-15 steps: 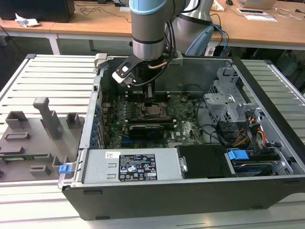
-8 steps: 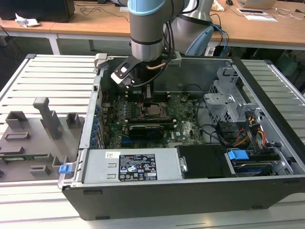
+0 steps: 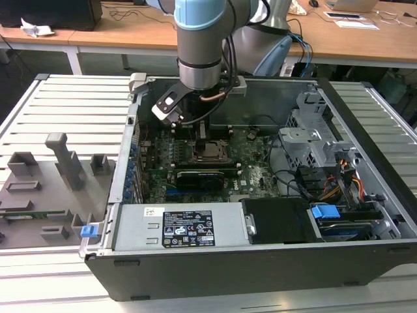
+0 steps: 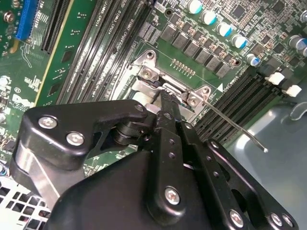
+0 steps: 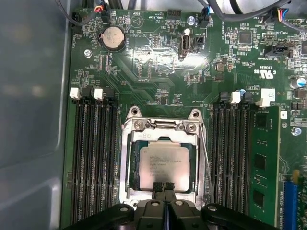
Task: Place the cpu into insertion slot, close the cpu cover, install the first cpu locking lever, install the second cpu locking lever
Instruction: 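Close the cpu cover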
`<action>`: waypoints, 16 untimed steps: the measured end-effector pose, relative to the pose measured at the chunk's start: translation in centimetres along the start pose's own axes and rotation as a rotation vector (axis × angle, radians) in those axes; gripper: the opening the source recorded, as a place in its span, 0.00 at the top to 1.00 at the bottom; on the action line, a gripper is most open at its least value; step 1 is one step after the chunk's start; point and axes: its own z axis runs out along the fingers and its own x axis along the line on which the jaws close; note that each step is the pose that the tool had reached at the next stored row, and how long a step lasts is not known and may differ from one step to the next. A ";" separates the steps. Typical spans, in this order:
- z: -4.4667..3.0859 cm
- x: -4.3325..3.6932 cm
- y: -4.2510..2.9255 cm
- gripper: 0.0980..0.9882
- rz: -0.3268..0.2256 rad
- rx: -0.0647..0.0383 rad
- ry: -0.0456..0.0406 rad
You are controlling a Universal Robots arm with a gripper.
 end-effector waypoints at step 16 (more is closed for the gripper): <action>-0.52 -0.04 1.49 0.99 0.000 0.001 0.0000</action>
